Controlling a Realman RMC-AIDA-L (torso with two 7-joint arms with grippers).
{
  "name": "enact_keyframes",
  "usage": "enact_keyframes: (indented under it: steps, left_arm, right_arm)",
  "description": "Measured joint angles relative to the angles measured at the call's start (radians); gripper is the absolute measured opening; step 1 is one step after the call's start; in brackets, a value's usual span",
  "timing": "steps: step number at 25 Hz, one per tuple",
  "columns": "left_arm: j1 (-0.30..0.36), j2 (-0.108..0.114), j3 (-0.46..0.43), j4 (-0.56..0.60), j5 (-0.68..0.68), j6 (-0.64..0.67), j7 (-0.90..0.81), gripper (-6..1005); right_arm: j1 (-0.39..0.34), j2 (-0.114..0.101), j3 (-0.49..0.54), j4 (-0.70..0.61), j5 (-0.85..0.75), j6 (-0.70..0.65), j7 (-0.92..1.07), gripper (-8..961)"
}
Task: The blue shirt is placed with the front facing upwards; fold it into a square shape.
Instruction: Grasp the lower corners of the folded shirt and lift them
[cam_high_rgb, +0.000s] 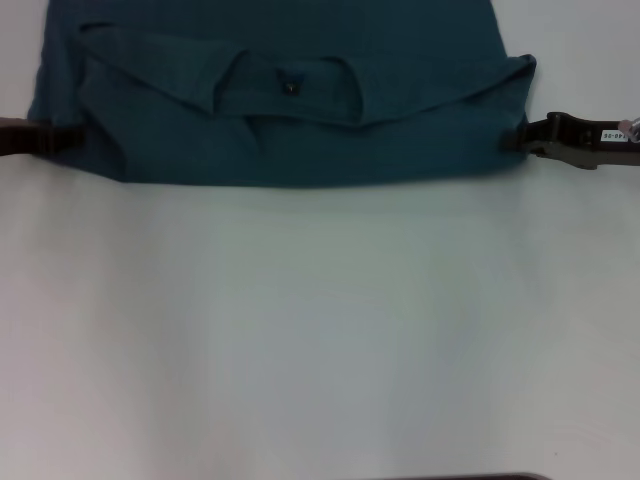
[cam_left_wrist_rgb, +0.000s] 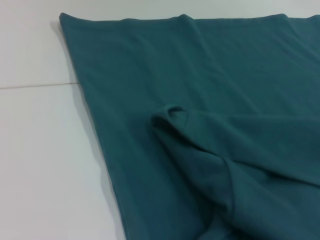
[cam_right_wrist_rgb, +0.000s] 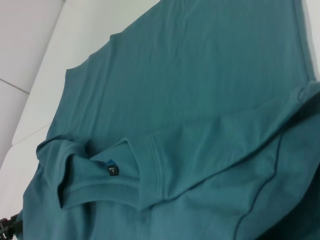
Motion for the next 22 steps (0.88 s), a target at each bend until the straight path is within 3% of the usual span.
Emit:
enact_keyframes:
  steps: [15, 22]
  left_arm:
    - [-0.002, 0.009, 0.000, -0.001, 0.001, 0.007, -0.012, 41]
    - [0.024, 0.010, -0.007, -0.046, -0.001, 0.074, -0.012, 2]
  right_arm:
    - [-0.004, 0.000, 0.000, 0.000, 0.010, -0.001, 0.000, 100]
    - [-0.016, 0.000, 0.000, 0.000, 0.011, -0.004, -0.003, 104]
